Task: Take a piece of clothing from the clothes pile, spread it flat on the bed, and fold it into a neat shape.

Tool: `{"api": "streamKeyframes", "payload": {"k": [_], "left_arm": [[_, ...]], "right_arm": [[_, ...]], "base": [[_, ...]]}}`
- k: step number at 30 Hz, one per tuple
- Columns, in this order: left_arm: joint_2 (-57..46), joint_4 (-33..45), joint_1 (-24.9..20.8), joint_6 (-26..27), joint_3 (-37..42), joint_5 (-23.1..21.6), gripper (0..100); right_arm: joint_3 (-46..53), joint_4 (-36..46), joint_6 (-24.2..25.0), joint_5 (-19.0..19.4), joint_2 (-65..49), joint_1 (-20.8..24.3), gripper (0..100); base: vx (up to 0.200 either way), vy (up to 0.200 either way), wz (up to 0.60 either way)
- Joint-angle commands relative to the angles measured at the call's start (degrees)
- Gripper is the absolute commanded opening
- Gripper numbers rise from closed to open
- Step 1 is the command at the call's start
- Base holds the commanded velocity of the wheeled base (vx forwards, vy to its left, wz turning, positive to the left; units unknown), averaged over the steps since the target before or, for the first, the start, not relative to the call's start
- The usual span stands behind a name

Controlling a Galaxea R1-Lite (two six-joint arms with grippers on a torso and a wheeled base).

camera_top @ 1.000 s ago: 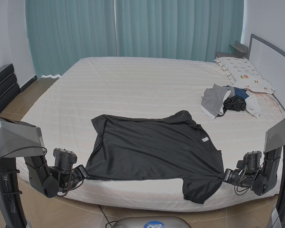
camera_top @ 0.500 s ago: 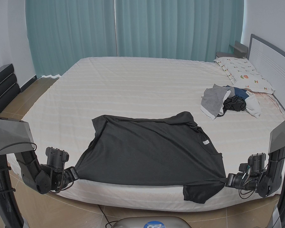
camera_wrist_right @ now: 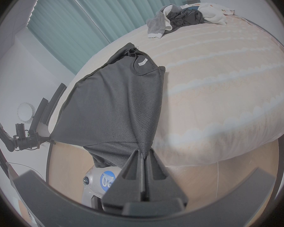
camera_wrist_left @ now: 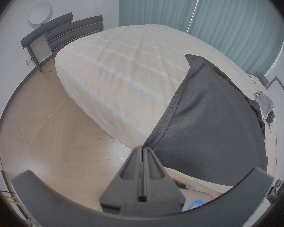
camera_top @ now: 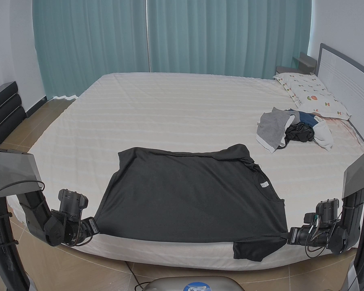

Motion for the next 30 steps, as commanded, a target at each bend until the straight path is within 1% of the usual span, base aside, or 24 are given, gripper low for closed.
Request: {"api": "streamKeyframes", "payload": {"k": [1, 12, 13, 15, 16, 19, 21, 25, 27, 29, 30], "left_arm": [[1.0, -0.2, -0.1, -0.2, -0.3, -0.1, 0], [3.3, -0.4, -0.1, -0.9, -1.9, -0.5, 0], [3.3, -0.4, -0.1, -0.9, -1.9, -0.5, 100], [3.5, -0.4, -0.2, -0.9, -1.9, -0.6, 100], [3.9, -0.4, -0.3, -0.9, -1.9, -0.6, 100], [4.1, -0.4, -0.3, -1.0, -2.4, -0.6, 100], [3.7, -0.4, 0.0, -1.7, -2.7, -0.7, 100], [2.8, -0.4, 0.1, -3.0, -3.4, -1.7, 100], [1.3, -0.4, 0.2, -3.1, -3.4, -2.7, 100], [-0.8, -0.4, 0.2, -3.2, -3.4, -4.9, 100], [-1.4, -0.4, 0.3, -3.5, -3.7, -5.2, 100]], "right_arm": [[-0.4, -0.7, 0.0, -0.1, 2.2, 0.2, 0], [-1.6, -0.9, 0.2, 0.0, 3.0, 0.2, 0], [-1.6, -0.9, 0.2, 0.0, 3.0, 0.2, 0], [-2.2, -1.0, 0.5, -0.1, 3.5, 0.8, 0], [-2.3, -1.0, 0.5, -0.2, 3.6, 0.9, 100], [-2.6, -1.5, 0.7, -0.5, 3.6, 0.9, 100], [-2.0, -4.2, 1.0, -0.7, 2.9, 0.5, 100], [-2.2, -5.8, 1.3, -0.8, 1.0, -0.4, 100], [-2.8, -5.8, 2.4, -0.6, -0.6, -1.7, 100], [-4.1, -5.9, 5.8, -0.6, -2.1, -2.0, 100], [-4.7, -5.8, 7.5, -0.6, -2.4, -2.0, 100]], "base": [[0.000, 0.000, 0.00], [0.000, 0.000, 0.00], [0.000, 0.000, 0.00], [0.000, 0.000, 0.00], [0.000, 0.000, 0.00], [0.000, 0.000, 0.00], [0.000, 0.000, 0.00], [0.000, 0.000, 0.00], [0.000, 0.000, 0.00], [0.000, 0.000, 0.00], [0.000, 0.000, 0.00]]}}
